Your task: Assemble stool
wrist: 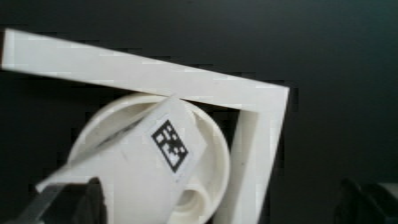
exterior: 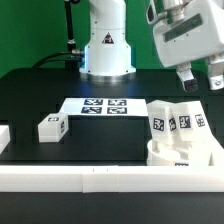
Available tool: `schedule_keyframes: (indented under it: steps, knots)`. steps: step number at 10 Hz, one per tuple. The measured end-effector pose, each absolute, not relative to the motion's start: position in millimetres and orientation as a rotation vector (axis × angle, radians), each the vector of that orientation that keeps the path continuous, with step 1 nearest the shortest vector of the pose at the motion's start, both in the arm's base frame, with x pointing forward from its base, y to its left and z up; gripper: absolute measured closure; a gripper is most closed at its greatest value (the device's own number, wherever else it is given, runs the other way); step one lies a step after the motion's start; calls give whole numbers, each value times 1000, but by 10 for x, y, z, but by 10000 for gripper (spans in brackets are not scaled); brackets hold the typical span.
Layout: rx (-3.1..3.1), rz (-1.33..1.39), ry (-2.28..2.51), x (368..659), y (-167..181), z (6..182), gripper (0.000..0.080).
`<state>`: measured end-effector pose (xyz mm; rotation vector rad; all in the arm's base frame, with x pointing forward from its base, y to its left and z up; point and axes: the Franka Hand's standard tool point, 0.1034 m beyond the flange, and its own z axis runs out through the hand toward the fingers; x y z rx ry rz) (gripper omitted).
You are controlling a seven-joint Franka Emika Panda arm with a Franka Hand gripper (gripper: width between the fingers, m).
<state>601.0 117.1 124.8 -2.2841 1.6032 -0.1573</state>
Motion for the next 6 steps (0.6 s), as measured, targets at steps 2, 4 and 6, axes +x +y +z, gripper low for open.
schedule_keyframes:
  steps: [2,4,6]
  knots:
    - [-2427,-201,1402,6009,1157,1239,151]
    - [-2584,-253,1131,6009,1161,1236,151]
    - [-2777,-330,712,5984,1259,1221,151]
